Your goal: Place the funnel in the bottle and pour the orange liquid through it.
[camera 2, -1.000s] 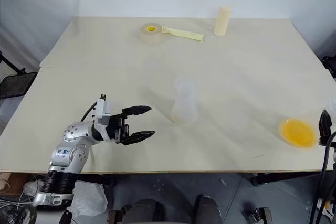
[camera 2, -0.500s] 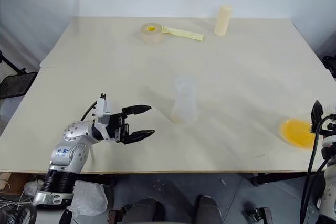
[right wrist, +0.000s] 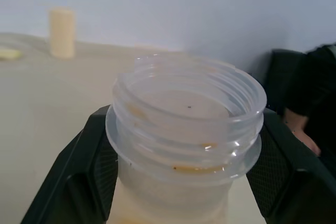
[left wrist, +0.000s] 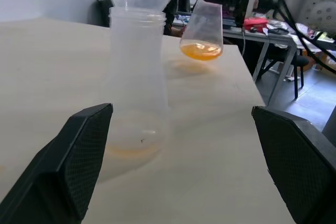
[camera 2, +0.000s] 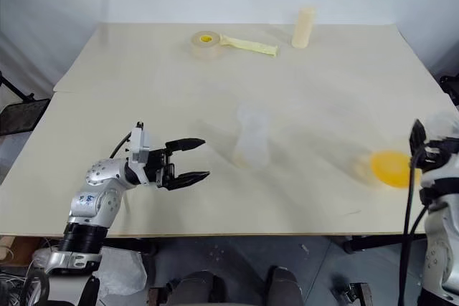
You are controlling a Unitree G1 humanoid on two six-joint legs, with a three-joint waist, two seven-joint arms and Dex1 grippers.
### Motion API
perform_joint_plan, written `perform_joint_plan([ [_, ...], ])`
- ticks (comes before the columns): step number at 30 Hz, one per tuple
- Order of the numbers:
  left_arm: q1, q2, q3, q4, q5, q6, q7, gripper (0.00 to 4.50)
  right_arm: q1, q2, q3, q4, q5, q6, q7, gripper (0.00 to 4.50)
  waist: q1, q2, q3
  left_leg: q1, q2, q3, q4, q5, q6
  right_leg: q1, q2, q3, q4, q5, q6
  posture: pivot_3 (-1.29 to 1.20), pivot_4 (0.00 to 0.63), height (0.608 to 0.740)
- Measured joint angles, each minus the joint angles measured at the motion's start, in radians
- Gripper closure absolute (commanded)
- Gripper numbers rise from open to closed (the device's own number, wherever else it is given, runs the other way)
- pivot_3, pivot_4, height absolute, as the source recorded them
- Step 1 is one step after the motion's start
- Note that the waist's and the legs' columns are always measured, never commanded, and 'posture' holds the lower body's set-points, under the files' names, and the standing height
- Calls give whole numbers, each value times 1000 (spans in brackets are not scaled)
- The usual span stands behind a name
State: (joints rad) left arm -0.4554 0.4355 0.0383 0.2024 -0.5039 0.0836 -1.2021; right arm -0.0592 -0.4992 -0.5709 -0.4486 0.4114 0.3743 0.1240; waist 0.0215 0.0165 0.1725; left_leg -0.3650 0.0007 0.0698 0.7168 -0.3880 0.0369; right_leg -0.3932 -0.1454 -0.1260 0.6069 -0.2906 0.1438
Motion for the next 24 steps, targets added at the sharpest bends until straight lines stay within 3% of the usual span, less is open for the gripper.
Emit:
perform_joint_plan([
  [5, -70, -4, 4, 112, 8, -71, -37, 0, -108, -35, 174, -66, -30, 63, 15, 1699, 1, 0, 0, -2, -1, -1, 0, 0, 0, -1, 0, -2, 0, 0, 0, 0, 150, 740],
  [10, -131, -4, 7, 215, 9, -119, -92, 0, -224, -103, 359, -71, -160, 83, 38, 1699, 0, 0, 0, -3, -1, -1, 0, 0, 0, -1, 0, -4, 0, 0, 0, 0, 150, 740],
  [20, -181, 3, 54, 315, 5, -165, -168, 0, -360, -171, 608, -49, -474, -8, 94, 1699, -6, -1, 0, -5, 0, -1, 0, 0, 0, -2, 0, -7, 0, 0, 0, 0, 150, 740],
  [24, -183, -3, 66, 327, 3, -172, -190, 0, -417, -209, 735, 19, -675, -108, 109, 1699, -11, -1, 0, -5, -1, -1, 0, 0, 0, -2, -1, -7, 0, 0, 0, 0, 150, 740],
])
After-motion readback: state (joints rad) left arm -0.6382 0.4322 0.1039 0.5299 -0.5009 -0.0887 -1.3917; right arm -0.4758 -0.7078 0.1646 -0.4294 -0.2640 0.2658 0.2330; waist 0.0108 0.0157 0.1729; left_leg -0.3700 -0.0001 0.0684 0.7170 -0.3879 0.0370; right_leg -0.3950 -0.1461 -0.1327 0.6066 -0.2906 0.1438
